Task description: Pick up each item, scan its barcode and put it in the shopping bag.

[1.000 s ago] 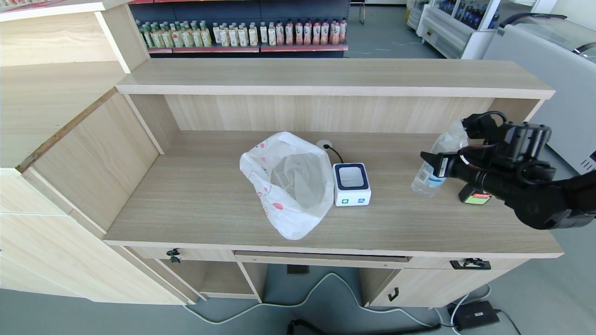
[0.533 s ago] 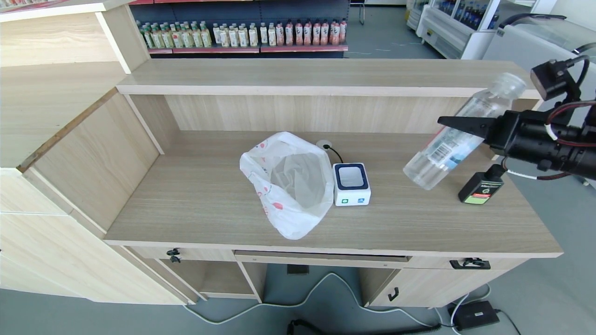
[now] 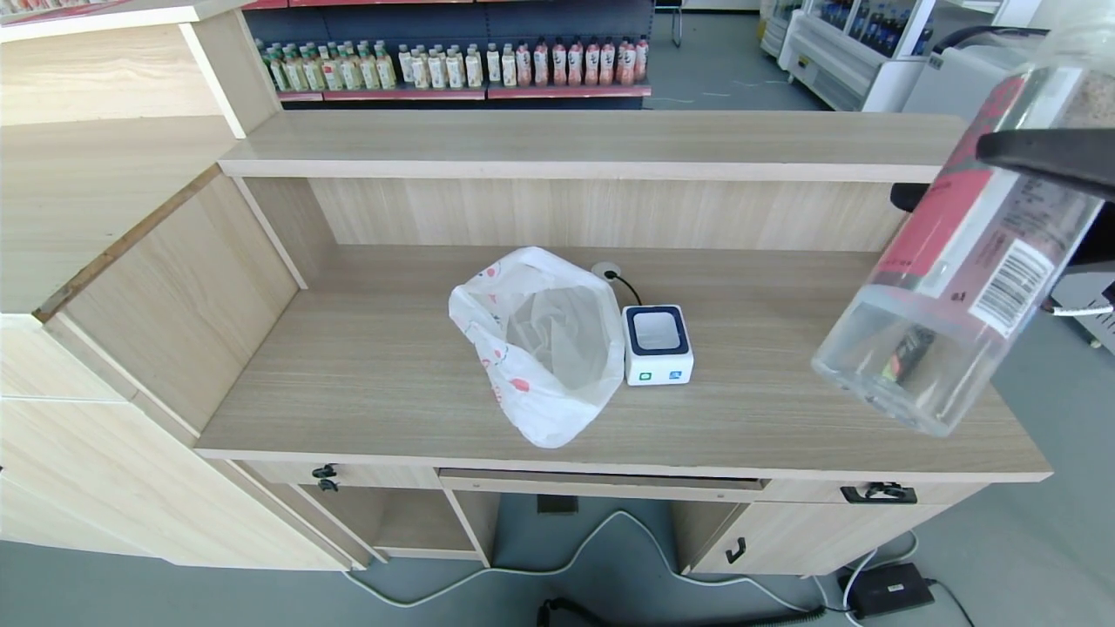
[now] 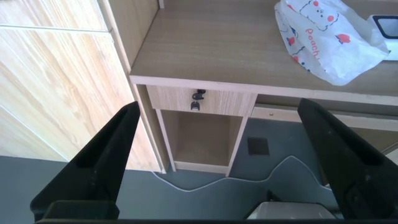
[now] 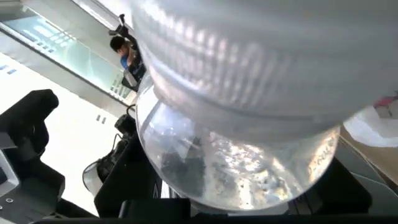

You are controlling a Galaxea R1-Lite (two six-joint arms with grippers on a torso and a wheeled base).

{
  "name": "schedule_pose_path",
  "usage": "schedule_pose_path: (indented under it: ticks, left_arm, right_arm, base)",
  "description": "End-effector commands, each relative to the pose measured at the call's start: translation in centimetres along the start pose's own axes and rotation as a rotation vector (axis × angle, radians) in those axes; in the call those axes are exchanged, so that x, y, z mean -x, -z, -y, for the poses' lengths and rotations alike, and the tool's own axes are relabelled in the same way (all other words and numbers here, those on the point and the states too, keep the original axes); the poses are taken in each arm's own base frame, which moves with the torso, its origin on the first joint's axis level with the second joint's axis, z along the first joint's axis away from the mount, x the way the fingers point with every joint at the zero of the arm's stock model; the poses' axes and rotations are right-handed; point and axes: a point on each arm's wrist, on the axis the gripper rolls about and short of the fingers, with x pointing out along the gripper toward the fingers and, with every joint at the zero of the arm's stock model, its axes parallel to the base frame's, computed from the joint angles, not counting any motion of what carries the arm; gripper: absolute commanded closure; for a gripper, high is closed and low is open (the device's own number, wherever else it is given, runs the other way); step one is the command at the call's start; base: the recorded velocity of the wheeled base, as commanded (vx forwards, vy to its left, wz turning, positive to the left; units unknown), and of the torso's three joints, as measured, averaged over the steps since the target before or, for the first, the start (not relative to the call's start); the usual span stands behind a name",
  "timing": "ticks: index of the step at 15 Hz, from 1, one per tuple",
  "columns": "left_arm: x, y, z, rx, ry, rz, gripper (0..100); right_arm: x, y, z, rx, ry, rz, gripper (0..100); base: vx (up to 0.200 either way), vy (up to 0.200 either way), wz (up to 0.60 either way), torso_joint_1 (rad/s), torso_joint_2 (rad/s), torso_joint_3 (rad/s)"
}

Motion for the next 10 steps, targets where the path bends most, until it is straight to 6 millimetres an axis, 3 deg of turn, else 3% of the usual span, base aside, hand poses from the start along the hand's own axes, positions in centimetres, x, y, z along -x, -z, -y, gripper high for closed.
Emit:
schedule_pose_path:
  ticks: [1,5,10]
  left_arm:
    - [0.0,0.0,0.0,0.0,-0.001,0.0,0]
    - [0.0,0.0,0.0,0.0,-0.001,0.001,0]
    - [0.0,0.0,0.0,0.0,-0.001,0.001,0]
  right_arm:
    - [-0.5,-0.2,-1.8,0.032,-0.066,-0.013,100]
    - [-1.5,0.7,-3.2,0.029,-0.187,-0.078,100]
    - [-1.1,2.2,-4.1,0.011,-0.212,-0.099,100]
  base:
    - [0.0,0.0,0.0,0.0,0.0,0.0]
    - [0.0,0.0,0.0,0.0,0.0,0.0]
    - [0.0,0.0,0.0,0.0,0.0,0.0]
